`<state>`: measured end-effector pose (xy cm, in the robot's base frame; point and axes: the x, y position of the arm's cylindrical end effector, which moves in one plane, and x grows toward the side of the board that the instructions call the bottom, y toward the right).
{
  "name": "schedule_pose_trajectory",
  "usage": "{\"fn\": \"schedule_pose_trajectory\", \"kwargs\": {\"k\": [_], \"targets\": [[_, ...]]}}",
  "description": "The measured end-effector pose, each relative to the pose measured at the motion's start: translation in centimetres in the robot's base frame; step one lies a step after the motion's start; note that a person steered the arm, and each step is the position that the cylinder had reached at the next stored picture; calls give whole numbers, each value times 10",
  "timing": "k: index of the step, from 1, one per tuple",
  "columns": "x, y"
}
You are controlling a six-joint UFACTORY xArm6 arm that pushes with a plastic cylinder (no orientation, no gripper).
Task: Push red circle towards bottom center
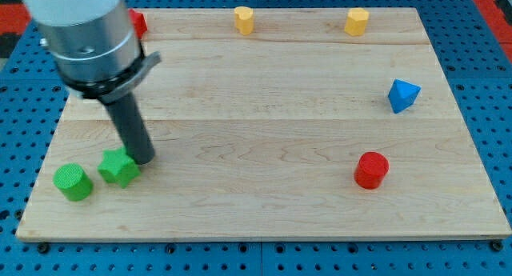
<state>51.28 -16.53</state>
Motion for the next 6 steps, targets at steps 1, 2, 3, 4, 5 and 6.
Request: {"fn": "schedule_pose_trajectory", "kwargs": {"k": [1,2,3,4,5,6], "targets": [[3,0],[25,64],[51,177],[69,269],[65,338],[16,359]]}}
